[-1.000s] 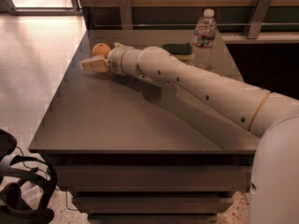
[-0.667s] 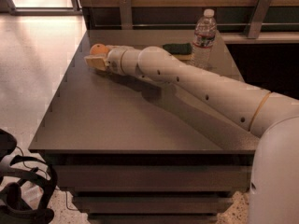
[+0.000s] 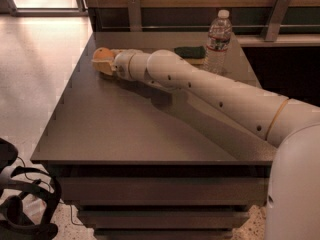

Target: Pick orange

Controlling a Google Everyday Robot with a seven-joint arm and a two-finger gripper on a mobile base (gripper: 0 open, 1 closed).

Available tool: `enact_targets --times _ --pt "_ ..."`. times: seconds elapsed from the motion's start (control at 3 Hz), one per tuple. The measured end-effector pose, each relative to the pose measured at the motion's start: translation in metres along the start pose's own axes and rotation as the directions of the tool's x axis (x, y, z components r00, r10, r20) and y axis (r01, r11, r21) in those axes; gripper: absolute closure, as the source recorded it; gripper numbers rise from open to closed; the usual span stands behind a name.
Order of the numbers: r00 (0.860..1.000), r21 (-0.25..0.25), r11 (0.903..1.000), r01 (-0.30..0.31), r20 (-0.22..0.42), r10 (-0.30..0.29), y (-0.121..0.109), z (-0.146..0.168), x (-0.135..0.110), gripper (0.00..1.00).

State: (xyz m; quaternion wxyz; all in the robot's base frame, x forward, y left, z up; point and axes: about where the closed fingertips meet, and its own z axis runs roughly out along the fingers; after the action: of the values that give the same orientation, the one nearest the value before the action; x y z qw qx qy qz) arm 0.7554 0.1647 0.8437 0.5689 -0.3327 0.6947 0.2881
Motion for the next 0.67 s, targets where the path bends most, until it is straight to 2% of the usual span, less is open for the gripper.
enact_targets --times 0.33,0.67 --pt "1.000 -0.003 1.0000 0.000 0.000 0.000 0.0016 0.0012 0.0001 1.00" --pt "1.000 -0.008 1.0000 0.002 0.000 -0.002 0.0026 0.0006 -0.0018 1.00"
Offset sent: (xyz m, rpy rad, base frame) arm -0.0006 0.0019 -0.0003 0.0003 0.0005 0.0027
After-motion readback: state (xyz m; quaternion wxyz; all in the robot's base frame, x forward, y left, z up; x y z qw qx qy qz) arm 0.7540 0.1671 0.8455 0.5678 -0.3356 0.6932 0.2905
